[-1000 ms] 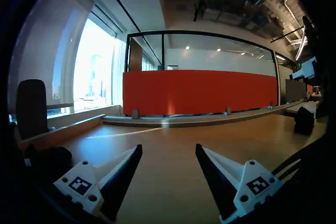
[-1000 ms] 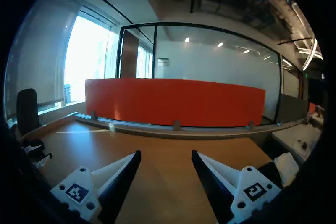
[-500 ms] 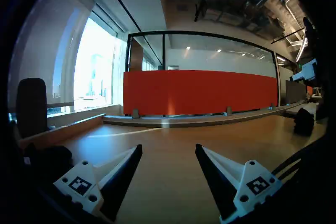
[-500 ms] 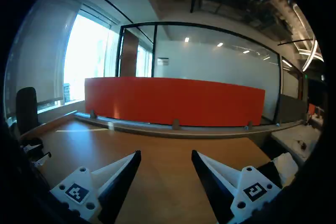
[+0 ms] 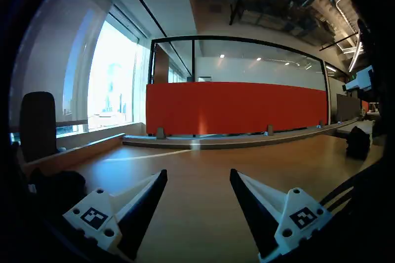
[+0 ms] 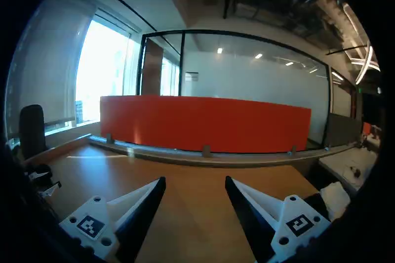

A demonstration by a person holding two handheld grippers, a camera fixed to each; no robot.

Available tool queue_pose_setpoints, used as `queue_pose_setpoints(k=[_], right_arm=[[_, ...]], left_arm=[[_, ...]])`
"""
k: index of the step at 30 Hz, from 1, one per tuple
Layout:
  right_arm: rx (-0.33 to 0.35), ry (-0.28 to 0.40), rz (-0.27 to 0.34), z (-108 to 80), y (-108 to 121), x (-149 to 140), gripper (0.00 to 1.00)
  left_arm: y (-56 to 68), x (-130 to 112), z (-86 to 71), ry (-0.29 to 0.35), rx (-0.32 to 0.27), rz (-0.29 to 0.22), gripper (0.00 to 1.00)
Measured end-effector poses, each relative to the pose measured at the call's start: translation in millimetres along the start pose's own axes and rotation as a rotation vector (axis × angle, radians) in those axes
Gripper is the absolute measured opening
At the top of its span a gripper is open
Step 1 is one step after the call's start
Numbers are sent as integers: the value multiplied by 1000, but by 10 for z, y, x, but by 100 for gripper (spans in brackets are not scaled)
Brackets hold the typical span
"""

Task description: Fold towel

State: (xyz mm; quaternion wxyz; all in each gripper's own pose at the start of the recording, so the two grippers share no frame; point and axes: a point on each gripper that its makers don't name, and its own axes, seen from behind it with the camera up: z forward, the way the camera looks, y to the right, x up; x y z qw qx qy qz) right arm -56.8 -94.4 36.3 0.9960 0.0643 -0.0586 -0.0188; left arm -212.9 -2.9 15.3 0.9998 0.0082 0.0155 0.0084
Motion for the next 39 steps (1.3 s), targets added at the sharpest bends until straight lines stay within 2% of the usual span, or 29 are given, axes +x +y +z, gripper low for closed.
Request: queue_pose_setpoints(k=[9,20,29,39], right_arm=[[-1,58,11,-99,202,180,94],[-44,120,29,-232,540,318,94],[-87,127,42,-300,795,150,95],[-122,127,72,-291,989,-226,95]], left_arm=[[10,-21,9,0,0,0,94],[5,-46,15,1,0,0,94],[11,-54,23,1,0,0,94],[10,-64,19,2,1,0,94]])
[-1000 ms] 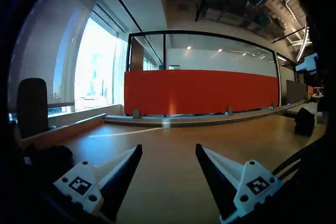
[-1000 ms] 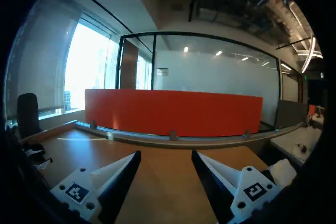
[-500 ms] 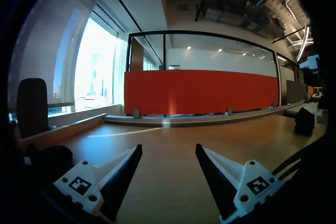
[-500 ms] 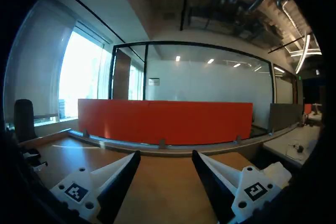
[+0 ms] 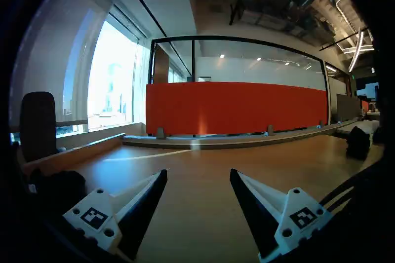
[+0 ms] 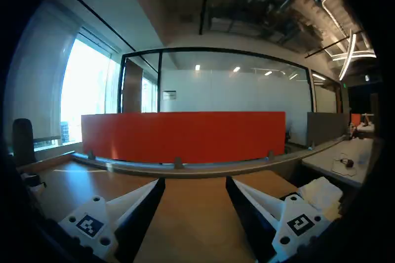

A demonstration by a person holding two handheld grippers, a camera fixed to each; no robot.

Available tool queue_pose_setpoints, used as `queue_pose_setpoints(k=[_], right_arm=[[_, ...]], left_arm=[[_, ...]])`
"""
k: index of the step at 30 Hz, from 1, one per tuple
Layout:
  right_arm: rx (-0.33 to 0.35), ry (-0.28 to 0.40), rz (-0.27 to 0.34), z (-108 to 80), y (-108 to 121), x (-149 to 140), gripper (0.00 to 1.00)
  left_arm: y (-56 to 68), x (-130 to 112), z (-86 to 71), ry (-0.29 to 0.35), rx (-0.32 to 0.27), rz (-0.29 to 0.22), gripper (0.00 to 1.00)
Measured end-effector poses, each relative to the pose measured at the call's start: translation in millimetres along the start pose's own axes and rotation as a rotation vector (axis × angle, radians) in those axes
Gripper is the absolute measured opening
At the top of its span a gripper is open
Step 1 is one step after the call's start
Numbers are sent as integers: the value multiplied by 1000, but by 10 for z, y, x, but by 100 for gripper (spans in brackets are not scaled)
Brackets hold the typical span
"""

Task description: Fold towel

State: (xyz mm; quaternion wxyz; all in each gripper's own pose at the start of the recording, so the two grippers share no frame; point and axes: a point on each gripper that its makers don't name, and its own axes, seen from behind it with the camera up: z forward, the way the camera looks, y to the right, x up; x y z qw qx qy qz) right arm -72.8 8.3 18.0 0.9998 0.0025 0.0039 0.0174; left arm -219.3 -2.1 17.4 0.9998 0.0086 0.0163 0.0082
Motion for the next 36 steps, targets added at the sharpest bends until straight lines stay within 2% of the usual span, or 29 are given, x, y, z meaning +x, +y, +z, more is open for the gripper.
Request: queue_pose_setpoints(k=[8,18,36], right_arm=[[-14,-4,21,23,98,-342,95],[13,-13,8,27,117,-760,95],[14,-34,23,47,113,-1195,95]], left_arm=[[1,-5,-2,0,0,0,94],[-4,-9,-6,0,0,0,94],[7,-7,-8,0,0,0,94]])
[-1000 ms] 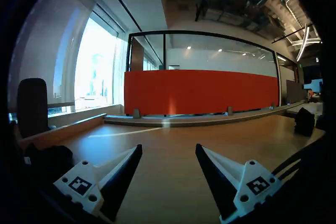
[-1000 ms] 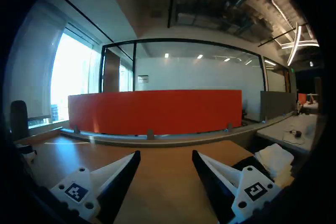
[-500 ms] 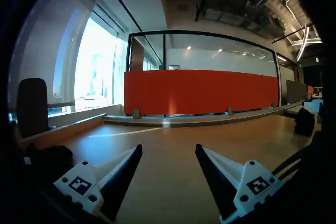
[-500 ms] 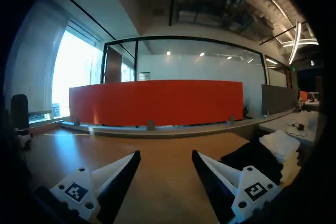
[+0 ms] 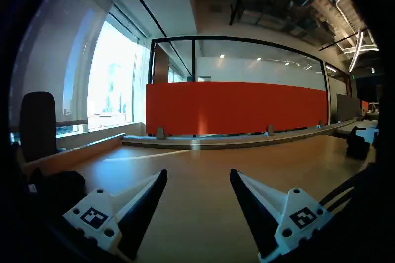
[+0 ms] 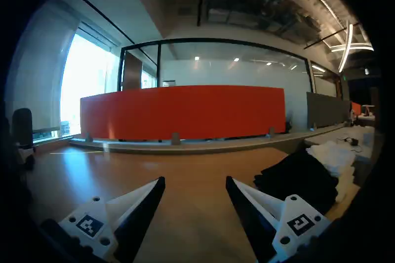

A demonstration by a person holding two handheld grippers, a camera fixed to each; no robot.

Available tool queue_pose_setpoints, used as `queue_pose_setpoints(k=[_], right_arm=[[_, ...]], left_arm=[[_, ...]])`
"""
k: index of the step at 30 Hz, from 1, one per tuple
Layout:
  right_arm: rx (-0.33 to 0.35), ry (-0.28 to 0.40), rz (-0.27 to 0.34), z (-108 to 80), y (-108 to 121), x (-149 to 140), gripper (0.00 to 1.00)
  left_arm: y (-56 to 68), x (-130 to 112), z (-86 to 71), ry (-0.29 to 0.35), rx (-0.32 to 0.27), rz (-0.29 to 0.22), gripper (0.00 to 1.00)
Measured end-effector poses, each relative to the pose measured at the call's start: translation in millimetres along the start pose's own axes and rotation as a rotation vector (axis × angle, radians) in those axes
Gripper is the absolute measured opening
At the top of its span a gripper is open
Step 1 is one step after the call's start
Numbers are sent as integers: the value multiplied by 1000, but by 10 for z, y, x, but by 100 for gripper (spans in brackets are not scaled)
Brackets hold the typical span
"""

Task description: Fold towel

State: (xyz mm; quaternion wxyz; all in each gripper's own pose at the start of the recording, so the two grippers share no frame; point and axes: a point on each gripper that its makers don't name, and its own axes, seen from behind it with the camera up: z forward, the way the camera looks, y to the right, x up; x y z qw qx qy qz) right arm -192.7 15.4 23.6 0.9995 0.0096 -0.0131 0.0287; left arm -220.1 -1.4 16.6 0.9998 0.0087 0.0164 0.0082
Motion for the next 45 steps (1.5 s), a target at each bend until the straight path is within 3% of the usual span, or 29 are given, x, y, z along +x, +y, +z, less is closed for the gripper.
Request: queue_pose_setpoints(k=[17,45], right_arm=[[8,15,-40,-22,-71,-64,98],[10,33,-37,-73,-112,-5,99]], left_arm=[[4,2,1,0,0,0,94],[3,-6,-2,0,0,0,94]])
